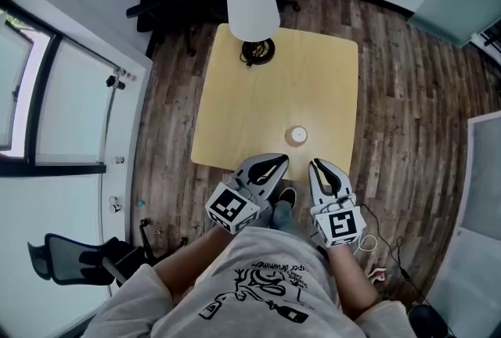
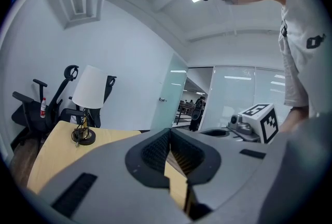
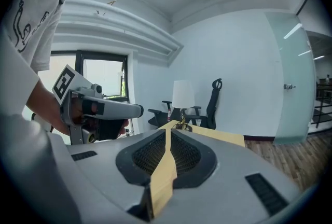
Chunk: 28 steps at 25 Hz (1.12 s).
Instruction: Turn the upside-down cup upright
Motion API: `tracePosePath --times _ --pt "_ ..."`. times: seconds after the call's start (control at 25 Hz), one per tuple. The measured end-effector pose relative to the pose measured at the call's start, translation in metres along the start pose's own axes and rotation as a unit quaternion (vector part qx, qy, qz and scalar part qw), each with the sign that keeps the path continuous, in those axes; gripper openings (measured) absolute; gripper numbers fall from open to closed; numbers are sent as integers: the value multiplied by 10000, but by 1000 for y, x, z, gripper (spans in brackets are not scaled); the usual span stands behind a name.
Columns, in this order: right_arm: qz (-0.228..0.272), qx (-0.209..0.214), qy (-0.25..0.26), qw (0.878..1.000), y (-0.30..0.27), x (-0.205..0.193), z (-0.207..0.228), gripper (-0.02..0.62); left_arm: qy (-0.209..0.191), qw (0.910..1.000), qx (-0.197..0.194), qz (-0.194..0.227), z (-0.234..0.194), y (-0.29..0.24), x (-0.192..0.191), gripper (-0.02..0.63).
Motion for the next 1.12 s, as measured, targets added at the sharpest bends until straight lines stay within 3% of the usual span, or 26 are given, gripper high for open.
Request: tracePosePath --times 0.44,1.12 --pt "-344 39 -31 9994 -47 -43 19 36 -53 9995 -60 -310 -29 -31 -29 11" --pt "-1035 -36 -168 9945 -100 -113 33 186 132 9967 -73 -802 -64 -68 -85 11"
Point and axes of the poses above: the fingertips, and each gripper's own axes: y backward along the fingers, z to its right, x out of its top, the point moved 9 cm from there along y, backward along the fingers, and after that the axes turned 6 degrees about -z, right-handed, at the moved point
